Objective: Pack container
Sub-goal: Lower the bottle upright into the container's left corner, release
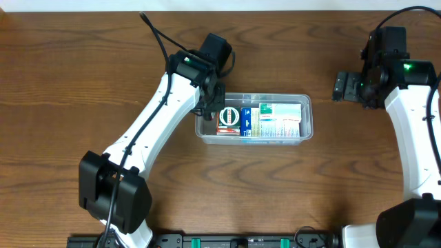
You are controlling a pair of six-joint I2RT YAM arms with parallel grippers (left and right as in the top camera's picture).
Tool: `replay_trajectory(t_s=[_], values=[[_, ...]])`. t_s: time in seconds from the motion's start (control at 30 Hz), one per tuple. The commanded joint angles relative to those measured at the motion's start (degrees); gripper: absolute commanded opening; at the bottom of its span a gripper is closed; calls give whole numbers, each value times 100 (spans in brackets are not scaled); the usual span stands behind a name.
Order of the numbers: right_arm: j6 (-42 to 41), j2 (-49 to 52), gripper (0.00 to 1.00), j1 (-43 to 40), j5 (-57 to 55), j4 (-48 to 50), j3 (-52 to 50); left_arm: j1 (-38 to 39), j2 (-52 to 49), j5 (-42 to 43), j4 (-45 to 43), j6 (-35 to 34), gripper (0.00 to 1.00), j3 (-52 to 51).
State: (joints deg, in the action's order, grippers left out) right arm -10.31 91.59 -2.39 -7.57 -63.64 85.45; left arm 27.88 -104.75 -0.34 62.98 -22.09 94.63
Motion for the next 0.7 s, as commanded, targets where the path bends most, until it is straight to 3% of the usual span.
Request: replay_trajectory(t_s=[0.0,0.67], values=[[-103,-122,99,-33,-79,-9,90,-2,-70,-208,-28,-144,22,83],[-103,-122,99,-33,-79,-9,90,-2,-525,-208,-127,-229,22,15]])
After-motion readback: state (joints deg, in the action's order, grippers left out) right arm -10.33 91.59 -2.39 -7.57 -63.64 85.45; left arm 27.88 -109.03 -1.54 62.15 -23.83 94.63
